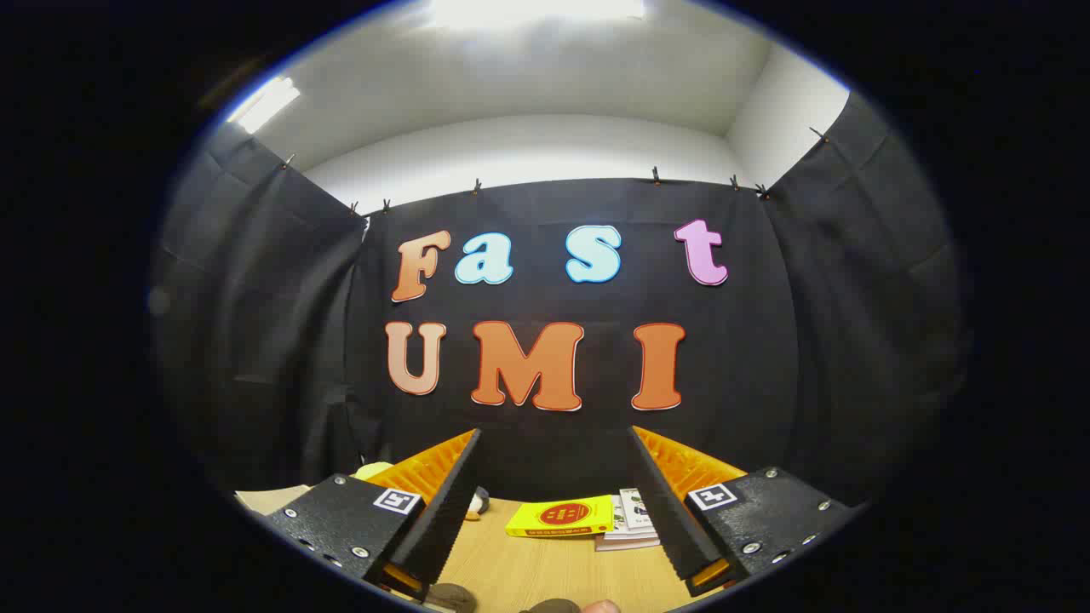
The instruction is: Open the storage box then place both shoes into the box .Put the left shoe in first, then the right shoe, with the right side of both shoes facing outward in a uniform manner.
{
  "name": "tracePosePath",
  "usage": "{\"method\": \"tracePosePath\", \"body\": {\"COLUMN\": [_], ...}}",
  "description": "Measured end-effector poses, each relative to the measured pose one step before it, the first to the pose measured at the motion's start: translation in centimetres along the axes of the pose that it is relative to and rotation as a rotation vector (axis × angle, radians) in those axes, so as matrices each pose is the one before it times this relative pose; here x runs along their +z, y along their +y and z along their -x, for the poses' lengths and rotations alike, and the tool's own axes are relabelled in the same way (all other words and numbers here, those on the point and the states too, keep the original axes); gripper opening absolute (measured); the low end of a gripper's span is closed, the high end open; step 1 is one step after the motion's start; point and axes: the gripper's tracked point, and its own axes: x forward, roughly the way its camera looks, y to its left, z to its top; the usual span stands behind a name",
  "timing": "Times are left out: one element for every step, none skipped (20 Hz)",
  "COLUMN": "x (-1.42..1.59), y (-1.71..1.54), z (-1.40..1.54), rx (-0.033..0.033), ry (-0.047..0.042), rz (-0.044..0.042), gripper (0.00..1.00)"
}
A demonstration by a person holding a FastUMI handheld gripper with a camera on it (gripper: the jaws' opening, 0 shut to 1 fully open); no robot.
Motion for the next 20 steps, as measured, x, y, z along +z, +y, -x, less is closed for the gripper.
{"method": "tracePosePath", "body": {"x": [-0.013, 0.078, 0.094, 0.21, 0.065, 0.145, 0.11, 0.243, 0.242, 0.177, -0.05, -0.129, -0.256, -0.207, -0.214, -0.242, -0.595, -0.653, -0.918, -0.96], "y": [-0.07, 0.023, 0.147, 0.08, 0.131, 0.198, 0.195, -0.082, -0.064, 0.037, 0.635, 0.601, 0.354, 0.424, 0.531, 0.571, 0.676, 0.72, 0.698, 0.706], "z": [0.042, 0.04, 0.082, 0.044, -0.068, -0.041, 0.008, 0.055, -0.07, -0.018, -0.075, -0.072, -0.088, -0.1, -0.19, -0.12, -0.093, -0.193, -0.333, -0.181], "rx": [-0.00074, 0.00097, 0.00141, 0.00146, 0.00201, 0.00761, 0.00682, -0.00081, -0.00246, 0.0008, 0.01429, 0.01952, 0.01163, 0.01474, 0.01771, 0.02053, 0.0226, 0.02206, 0.02277, 0.02348], "ry": [0.00363, -0.00113, -0.00058, -0.00356, -0.00191, -0.00083, -0.00208, -0.00484, -0.00618, -0.0048, -0.00019, 0.00722, 0.01147, 0.01237, 0.01027, 0.01297, 0.01804, 0.02306, 0.02603, 0.02706], "rz": [0.0009, -0.00465, -0.00562, -0.00799, -0.00632, -0.00826, -0.00454, -0.00437, -0.00425, -0.00975, -0.0136, -0.01784, -0.01881, -0.01874, -0.01909, -0.0172, -0.01566, -0.01254, -0.01106, -0.01264], "gripper": [0.98, 0.98, 0.98, 0.98, 0.98, 0.98, 0.98, 0.98, 0.98, 0.98, 0.98, 0.98, 0.98, 0.98, 0.98, 0.98, 0.98, 0.98, 0.98, 0.98]}}
